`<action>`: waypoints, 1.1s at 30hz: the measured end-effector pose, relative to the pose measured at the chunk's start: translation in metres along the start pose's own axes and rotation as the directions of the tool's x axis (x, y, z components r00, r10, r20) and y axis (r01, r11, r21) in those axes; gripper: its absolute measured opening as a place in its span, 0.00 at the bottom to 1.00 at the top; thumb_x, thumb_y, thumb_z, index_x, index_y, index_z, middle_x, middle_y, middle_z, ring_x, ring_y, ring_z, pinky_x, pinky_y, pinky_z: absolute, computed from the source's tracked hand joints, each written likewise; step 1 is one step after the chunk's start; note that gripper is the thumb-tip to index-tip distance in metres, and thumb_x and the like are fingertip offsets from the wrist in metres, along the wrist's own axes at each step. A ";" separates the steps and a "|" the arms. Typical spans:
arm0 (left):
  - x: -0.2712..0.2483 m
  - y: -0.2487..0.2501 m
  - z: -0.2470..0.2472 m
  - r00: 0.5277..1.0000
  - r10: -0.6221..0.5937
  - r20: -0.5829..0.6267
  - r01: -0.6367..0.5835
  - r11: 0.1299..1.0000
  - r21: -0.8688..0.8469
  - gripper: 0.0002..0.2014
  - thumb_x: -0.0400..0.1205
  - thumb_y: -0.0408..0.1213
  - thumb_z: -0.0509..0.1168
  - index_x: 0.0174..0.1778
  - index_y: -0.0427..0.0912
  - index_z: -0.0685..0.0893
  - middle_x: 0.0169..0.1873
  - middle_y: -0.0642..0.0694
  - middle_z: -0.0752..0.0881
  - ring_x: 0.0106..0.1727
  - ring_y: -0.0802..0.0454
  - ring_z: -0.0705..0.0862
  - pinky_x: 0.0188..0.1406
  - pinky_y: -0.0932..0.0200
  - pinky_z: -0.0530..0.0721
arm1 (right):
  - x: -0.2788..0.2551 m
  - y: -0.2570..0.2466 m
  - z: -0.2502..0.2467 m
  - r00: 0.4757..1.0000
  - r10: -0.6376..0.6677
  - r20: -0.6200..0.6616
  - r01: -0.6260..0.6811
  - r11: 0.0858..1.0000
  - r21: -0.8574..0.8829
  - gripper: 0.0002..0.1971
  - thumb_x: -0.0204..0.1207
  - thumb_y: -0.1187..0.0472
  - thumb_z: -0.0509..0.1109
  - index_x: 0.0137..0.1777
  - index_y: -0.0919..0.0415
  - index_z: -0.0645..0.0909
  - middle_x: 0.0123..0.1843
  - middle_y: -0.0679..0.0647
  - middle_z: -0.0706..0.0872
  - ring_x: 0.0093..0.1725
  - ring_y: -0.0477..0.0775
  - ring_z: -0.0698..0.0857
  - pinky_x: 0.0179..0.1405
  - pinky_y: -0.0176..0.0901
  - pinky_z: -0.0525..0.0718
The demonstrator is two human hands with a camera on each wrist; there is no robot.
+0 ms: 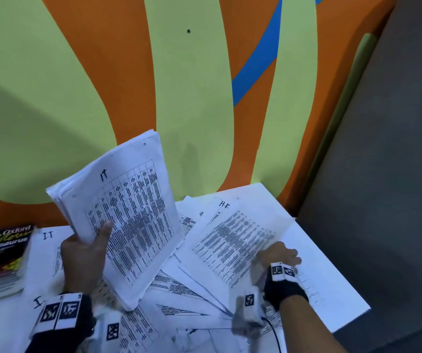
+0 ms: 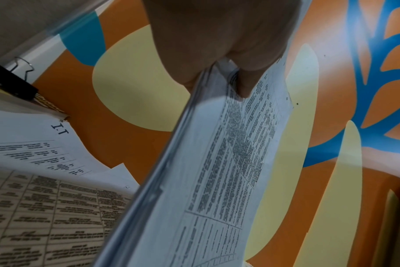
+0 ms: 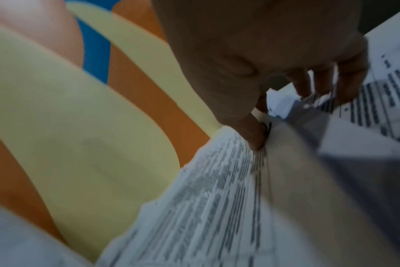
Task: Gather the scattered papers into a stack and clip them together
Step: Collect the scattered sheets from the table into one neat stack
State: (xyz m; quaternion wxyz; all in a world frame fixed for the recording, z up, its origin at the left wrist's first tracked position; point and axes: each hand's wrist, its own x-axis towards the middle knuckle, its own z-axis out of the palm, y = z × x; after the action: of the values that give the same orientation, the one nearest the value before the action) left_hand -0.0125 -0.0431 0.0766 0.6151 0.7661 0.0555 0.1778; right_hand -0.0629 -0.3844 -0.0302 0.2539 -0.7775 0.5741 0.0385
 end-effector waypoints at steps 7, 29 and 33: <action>-0.002 -0.004 -0.005 1.000 -0.004 0.024 0.004 1.000 0.011 0.13 0.76 0.38 0.73 0.29 0.40 0.78 0.30 0.40 0.81 0.32 0.47 0.79 0.43 0.51 0.77 | -0.010 -0.013 0.006 0.980 -0.199 0.012 0.194 0.963 0.189 0.06 0.76 0.68 0.68 0.40 0.69 0.74 0.59 0.73 0.81 0.56 0.70 0.84 0.48 0.54 0.84; 0.037 -0.029 -0.033 0.996 0.018 -0.083 -0.016 0.999 0.028 0.18 0.76 0.39 0.73 0.46 0.24 0.84 0.41 0.32 0.87 0.42 0.43 0.85 0.45 0.52 0.78 | 0.014 -0.026 -0.011 0.968 -0.202 0.148 0.125 0.902 0.414 0.11 0.69 0.65 0.69 0.44 0.75 0.81 0.45 0.73 0.82 0.45 0.66 0.83 0.41 0.50 0.74; 0.038 -0.032 -0.043 0.994 -0.011 -0.113 0.016 0.999 0.043 0.18 0.75 0.40 0.74 0.35 0.25 0.82 0.33 0.37 0.83 0.37 0.48 0.80 0.32 0.62 0.77 | -0.001 -0.055 0.022 0.993 -0.094 0.069 0.078 0.976 0.204 0.19 0.71 0.63 0.72 0.61 0.71 0.78 0.65 0.71 0.79 0.65 0.69 0.77 0.60 0.54 0.76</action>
State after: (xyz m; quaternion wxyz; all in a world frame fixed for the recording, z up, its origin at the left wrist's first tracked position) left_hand 0.0130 0.0156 0.0615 0.5951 0.7678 0.0995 0.2153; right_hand -0.0082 -0.3627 -0.0294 0.3550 -0.7698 0.5305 -0.0003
